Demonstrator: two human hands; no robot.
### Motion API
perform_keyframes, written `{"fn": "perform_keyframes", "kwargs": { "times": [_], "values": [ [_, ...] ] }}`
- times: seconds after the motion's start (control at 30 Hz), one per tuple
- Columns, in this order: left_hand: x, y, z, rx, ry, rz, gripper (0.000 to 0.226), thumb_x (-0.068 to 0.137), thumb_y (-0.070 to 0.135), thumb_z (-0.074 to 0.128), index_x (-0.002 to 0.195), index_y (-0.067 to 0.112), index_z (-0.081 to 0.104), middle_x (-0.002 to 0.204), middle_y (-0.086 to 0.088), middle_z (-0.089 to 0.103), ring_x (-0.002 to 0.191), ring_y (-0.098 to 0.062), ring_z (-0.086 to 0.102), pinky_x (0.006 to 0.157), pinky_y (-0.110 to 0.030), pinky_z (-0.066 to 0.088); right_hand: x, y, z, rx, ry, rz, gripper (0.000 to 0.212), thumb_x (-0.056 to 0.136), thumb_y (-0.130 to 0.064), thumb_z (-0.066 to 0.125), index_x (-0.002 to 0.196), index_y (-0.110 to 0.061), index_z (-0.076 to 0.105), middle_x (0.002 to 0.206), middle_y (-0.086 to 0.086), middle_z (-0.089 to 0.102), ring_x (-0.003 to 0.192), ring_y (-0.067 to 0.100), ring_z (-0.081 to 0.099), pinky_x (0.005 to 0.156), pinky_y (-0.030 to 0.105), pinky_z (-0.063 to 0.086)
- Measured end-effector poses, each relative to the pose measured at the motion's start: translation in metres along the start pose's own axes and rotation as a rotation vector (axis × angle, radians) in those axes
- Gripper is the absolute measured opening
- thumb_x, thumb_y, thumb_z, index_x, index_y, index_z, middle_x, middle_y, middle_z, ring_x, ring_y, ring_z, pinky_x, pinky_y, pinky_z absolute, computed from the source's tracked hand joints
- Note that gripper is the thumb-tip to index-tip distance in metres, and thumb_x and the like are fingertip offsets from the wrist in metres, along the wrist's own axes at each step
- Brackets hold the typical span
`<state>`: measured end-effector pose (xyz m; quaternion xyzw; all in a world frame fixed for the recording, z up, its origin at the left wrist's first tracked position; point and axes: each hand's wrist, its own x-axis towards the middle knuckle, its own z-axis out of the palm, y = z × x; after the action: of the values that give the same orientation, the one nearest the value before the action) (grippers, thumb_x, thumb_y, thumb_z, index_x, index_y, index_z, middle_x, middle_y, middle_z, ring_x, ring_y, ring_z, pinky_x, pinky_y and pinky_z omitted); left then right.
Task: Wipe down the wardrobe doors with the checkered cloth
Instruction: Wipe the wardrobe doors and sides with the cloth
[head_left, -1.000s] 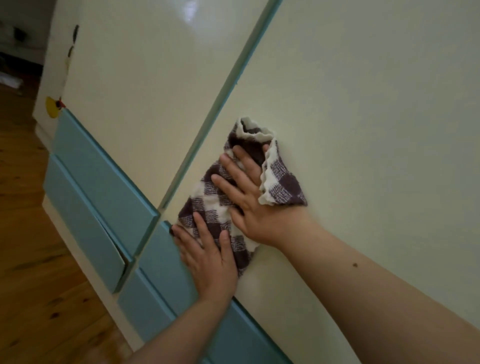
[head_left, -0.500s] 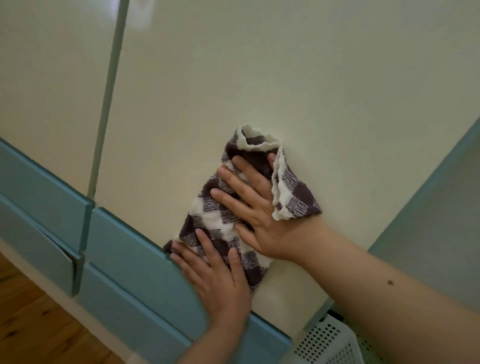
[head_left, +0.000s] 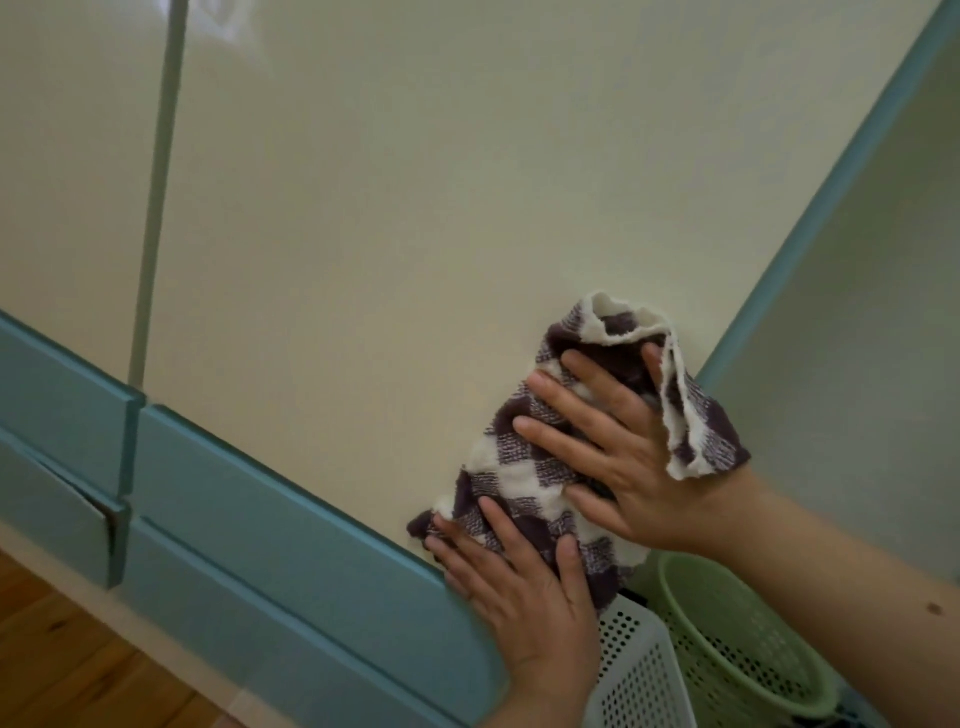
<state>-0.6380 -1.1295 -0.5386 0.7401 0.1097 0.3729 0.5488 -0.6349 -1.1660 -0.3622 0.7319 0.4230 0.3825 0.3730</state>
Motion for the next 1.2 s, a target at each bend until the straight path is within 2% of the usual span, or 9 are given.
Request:
{"fn": "perform_keyframes", "kwargs": {
  "times": [0.13,0.2,0.3,0.67,0.73,0.87,0.97,1.1,1.2],
  "values": [
    [0.002,-0.003,-0.002,0.026,-0.026,0.025,0.071,0.094,0.058,0.010,0.148,0.017,-0.010,0.152,-0.013,-0.025,0.139,-0.036,-0.012,0.104,-0.062,0.010,-0.002,0.005,-0.004,-0.039,-0.021,-0.003,0.062,0.086,-0.046,0.045,0.143,-0.023,0.036,0.151,0.005,0.027,0.141,0.027,0.020,0.111,0.058,-0.006],
    [0.010,-0.002,-0.008,0.051,-0.028,0.071,0.071,0.093,0.058,0.010,0.147,0.017,-0.010,0.151,-0.016,-0.024,0.139,-0.040,-0.010,0.111,-0.055,0.004,-0.001,0.006,-0.006,-0.048,-0.024,0.005,0.063,0.086,-0.047,0.044,0.143,-0.024,0.034,0.152,0.004,0.026,0.141,0.026,0.019,0.111,0.058,-0.006],
    [0.034,0.002,-0.018,0.101,-0.029,0.144,0.072,0.092,0.060,0.009,0.147,0.019,-0.011,0.151,-0.015,-0.025,0.139,-0.038,-0.014,0.110,-0.046,-0.002,0.004,0.012,-0.008,-0.081,-0.016,0.019,0.062,0.087,-0.048,0.042,0.144,-0.023,0.034,0.152,0.005,0.026,0.141,0.028,0.019,0.110,0.060,-0.005],
    [0.096,-0.006,-0.050,0.221,-0.009,0.549,0.071,0.092,0.061,0.013,0.148,0.023,-0.008,0.153,-0.010,-0.021,0.141,-0.033,-0.012,0.112,-0.048,-0.002,0.022,0.010,-0.006,-0.118,0.042,0.124,0.060,0.087,-0.047,0.043,0.142,-0.023,0.036,0.151,0.007,0.026,0.141,0.030,0.017,0.108,0.063,-0.005],
    [0.112,-0.009,-0.057,0.259,0.001,0.638,0.072,0.091,0.062,0.013,0.148,0.024,-0.008,0.153,-0.009,-0.021,0.141,-0.032,-0.012,0.112,-0.048,-0.003,0.026,0.008,-0.006,-0.101,0.075,0.167,0.058,0.086,-0.044,0.045,0.140,-0.022,0.041,0.149,0.008,0.029,0.142,0.030,0.011,0.110,0.061,-0.004],
    [0.156,-0.007,-0.073,0.317,0.056,0.748,0.075,0.090,0.064,0.015,0.148,0.020,-0.006,0.153,-0.010,-0.020,0.142,-0.031,-0.013,0.113,-0.046,-0.005,0.038,-0.002,-0.007,-0.217,0.189,0.348,0.052,0.085,-0.040,0.044,0.131,-0.017,0.052,0.144,0.013,0.033,0.143,0.027,0.002,0.114,0.043,-0.013],
    [0.190,0.002,-0.086,0.331,0.088,0.841,0.077,0.089,0.065,0.016,0.148,0.019,-0.006,0.153,-0.009,-0.021,0.142,-0.030,-0.012,0.114,-0.046,-0.004,0.047,-0.007,0.002,-0.280,0.197,0.543,0.055,0.091,-0.047,0.035,0.143,-0.028,0.034,0.156,0.004,0.016,0.143,0.028,0.008,0.108,0.057,-0.002],
    [0.232,0.023,-0.102,0.328,0.132,0.896,0.078,0.089,0.066,0.014,0.148,0.019,-0.006,0.154,-0.010,-0.018,0.142,-0.028,-0.011,0.113,-0.046,0.000,0.077,0.019,-0.004,-0.328,0.270,0.608,0.054,0.092,-0.048,0.034,0.143,-0.030,0.030,0.151,0.003,0.025,0.143,0.028,0.012,0.106,0.060,0.001],
    [0.265,0.047,-0.114,0.321,0.144,0.893,0.077,0.089,0.066,0.012,0.148,0.019,-0.002,0.153,-0.017,0.002,0.142,-0.028,-0.009,0.113,-0.046,0.001,0.105,0.050,-0.014,-0.315,0.332,0.629,0.055,0.091,-0.048,0.035,0.142,-0.029,0.031,0.151,0.004,0.028,0.139,0.031,0.018,0.105,0.058,-0.001]
  ]
}}
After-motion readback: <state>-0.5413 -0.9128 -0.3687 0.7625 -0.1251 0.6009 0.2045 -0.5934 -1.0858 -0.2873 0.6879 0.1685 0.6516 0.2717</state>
